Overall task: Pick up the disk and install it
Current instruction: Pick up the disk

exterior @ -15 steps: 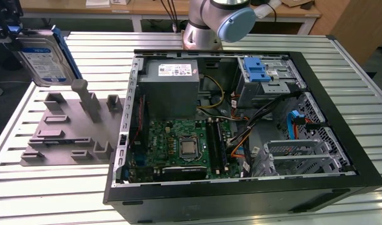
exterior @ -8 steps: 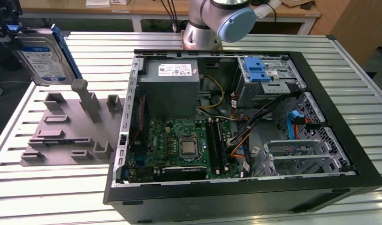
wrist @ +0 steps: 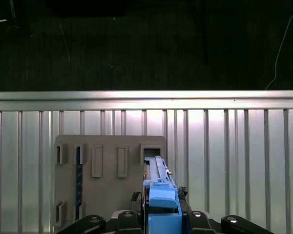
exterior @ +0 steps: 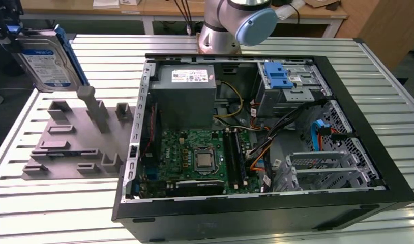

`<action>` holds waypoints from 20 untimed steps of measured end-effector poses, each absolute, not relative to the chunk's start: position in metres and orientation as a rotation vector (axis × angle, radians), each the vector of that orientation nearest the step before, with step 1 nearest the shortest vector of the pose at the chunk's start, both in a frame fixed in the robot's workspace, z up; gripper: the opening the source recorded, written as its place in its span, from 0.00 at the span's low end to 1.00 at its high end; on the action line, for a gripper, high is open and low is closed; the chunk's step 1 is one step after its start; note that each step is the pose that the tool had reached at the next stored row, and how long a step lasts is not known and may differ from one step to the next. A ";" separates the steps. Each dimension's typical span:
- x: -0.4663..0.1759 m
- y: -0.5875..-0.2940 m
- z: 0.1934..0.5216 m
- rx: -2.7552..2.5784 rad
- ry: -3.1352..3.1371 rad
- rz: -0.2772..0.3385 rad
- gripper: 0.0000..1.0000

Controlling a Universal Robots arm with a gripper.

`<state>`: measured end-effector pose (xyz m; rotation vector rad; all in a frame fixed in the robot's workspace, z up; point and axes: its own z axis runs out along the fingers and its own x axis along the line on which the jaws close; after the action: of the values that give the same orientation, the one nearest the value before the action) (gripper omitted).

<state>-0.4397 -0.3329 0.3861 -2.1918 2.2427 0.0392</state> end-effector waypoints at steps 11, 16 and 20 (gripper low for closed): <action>-0.440 -0.333 0.389 -2.192 2.243 0.039 0.36; -0.440 -0.333 0.390 -2.192 2.243 0.039 0.36; -0.440 -0.333 0.390 -2.192 2.243 0.039 0.36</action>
<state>-0.4397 -0.3329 0.3903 -2.1918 2.2426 0.0391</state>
